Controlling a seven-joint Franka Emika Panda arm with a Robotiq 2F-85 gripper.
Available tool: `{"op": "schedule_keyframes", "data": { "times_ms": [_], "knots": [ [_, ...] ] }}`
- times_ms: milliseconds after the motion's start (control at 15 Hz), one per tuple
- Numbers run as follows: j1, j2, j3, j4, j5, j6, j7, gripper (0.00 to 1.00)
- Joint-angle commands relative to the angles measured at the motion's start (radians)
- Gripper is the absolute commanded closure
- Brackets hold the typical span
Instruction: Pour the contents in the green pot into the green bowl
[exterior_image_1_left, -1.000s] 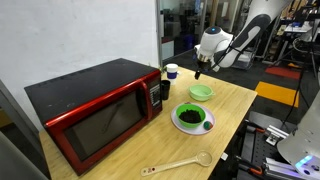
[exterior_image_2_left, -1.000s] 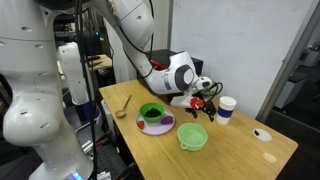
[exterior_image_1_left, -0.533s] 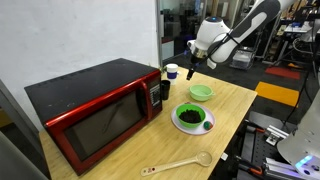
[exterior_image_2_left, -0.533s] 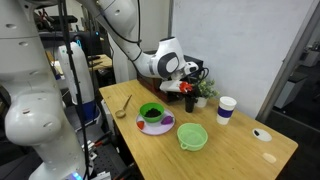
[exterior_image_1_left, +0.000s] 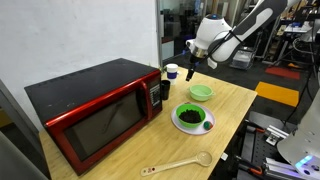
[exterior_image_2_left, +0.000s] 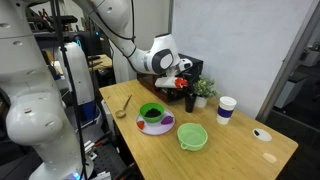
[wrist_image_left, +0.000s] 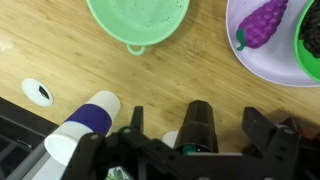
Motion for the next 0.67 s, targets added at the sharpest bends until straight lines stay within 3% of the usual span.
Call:
{"op": "schedule_keyframes", "data": {
  "times_ms": [0, 133, 267, 600],
  "knots": [
    [0.027, -0.017, 0.028, -0.013, 0.205, -0.057, -0.159, 0.00],
    [0.050, -0.029, 0.051, 0.006, 0.377, -0.161, -0.262, 0.00],
    [0.064, -0.035, 0.060, 0.037, 0.452, -0.278, -0.306, 0.00],
    [0.072, -0.071, 0.050, 0.121, 0.434, -0.520, -0.314, 0.00]
  ]
}}
